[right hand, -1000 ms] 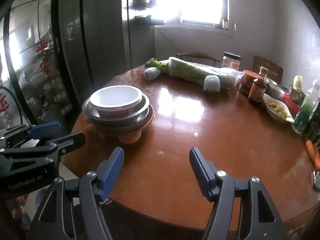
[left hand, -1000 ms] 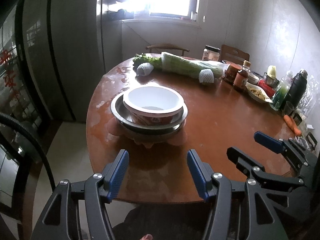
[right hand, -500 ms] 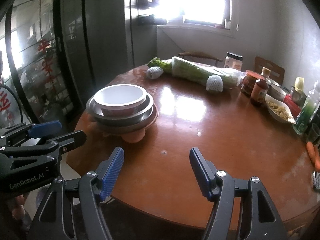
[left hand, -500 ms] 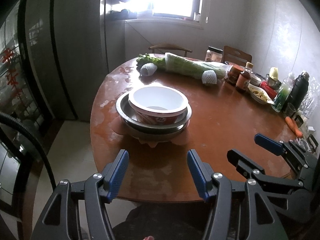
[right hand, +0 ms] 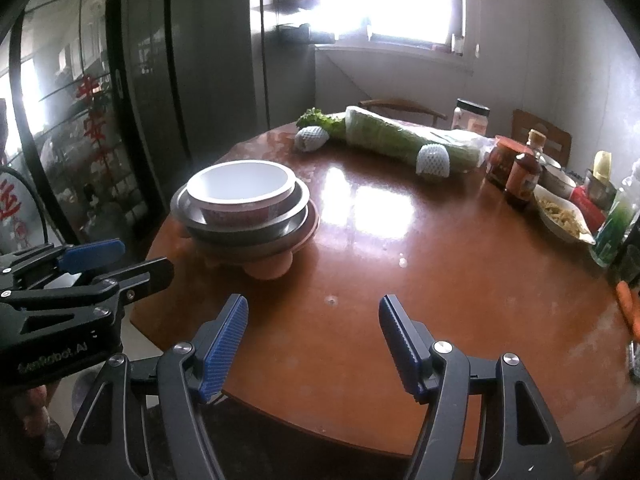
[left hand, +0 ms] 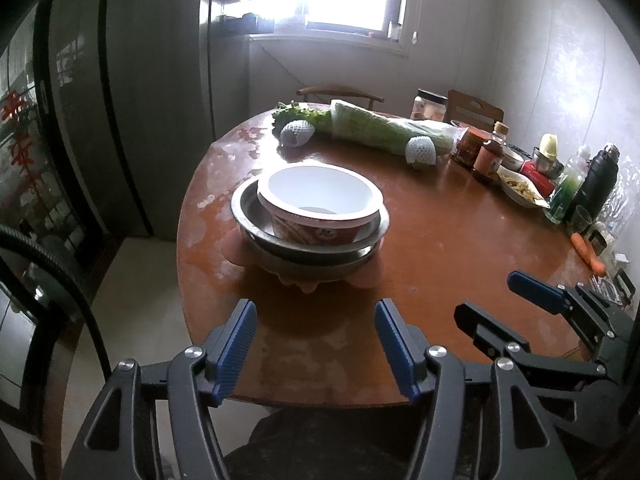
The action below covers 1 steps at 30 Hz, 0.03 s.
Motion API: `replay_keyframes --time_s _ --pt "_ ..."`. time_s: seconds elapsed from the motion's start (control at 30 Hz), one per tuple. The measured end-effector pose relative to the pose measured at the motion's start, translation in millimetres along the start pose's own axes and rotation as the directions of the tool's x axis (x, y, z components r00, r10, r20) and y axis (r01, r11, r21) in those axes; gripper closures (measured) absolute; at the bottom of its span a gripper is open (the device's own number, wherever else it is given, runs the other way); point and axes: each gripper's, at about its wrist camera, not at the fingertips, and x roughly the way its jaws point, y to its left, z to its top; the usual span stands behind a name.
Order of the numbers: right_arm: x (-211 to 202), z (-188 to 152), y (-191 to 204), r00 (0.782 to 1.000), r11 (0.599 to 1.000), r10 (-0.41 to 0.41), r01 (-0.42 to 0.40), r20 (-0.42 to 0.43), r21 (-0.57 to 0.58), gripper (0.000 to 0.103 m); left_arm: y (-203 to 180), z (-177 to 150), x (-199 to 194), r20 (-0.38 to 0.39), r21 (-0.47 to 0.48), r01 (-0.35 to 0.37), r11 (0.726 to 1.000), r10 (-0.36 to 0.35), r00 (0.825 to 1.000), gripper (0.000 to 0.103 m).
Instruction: Organize plates and bowls
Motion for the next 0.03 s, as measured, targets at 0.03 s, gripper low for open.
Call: replay_keyframes --time_s 0.03 --pt "1.9 -0.4 -1.0 1.000 1.000 0.002 -0.002 -0.001 0.002 0.033 3.0 0.6 1.7 0.002 -0.008 -0.001 1.000 0.001 1.000 0.039"
